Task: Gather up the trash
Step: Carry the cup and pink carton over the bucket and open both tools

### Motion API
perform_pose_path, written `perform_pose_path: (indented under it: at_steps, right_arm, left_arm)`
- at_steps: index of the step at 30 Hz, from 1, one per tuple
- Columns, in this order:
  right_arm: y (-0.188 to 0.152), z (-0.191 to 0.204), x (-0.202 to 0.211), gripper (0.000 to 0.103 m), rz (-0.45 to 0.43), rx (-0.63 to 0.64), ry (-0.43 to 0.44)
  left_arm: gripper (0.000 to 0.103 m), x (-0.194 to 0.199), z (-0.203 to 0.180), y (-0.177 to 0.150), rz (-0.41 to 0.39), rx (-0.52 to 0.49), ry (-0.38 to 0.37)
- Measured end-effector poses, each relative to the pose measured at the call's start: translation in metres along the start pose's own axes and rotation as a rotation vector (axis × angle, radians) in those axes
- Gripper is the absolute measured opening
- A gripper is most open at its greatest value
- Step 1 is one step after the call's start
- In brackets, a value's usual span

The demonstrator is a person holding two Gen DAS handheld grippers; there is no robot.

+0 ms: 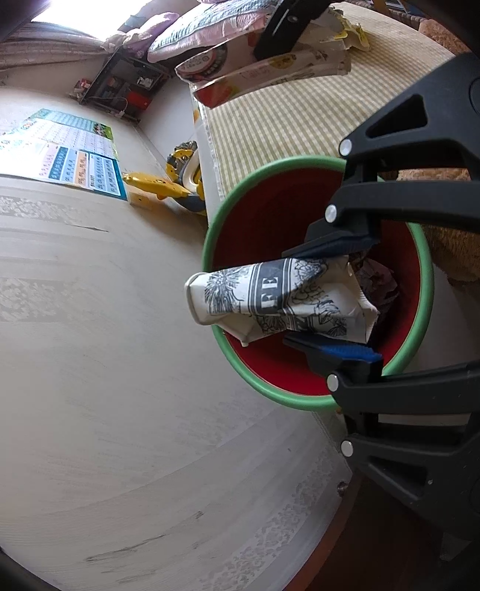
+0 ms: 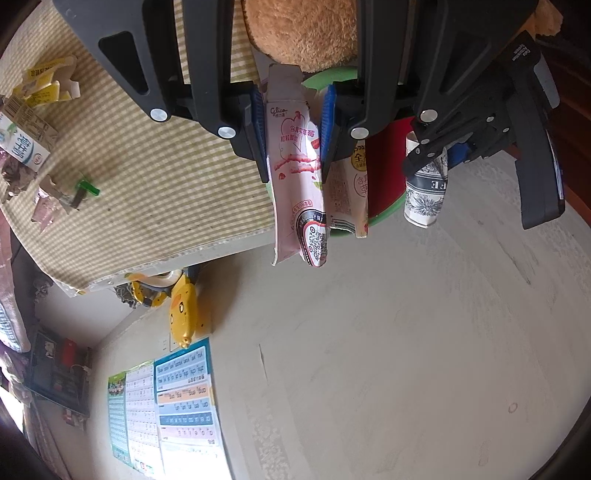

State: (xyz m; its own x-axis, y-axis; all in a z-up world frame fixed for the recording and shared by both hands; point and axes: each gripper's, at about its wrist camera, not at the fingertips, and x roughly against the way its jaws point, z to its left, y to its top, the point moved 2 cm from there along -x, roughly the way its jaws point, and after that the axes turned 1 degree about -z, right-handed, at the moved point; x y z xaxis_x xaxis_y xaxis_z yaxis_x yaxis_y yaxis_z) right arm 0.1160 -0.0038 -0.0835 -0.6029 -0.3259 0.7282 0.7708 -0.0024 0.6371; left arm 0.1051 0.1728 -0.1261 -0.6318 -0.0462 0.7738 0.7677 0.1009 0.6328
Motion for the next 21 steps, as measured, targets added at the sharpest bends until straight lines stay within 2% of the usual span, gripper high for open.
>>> perform_pose_path:
  at_steps: [21]
  right_arm:
    - [-0.005, 0.005, -0.04, 0.025, 0.081, 0.002, 0.019]
  left_arm:
    - [0.038, -0.033, 0.013, -0.006, 0.074, 0.046, -0.007]
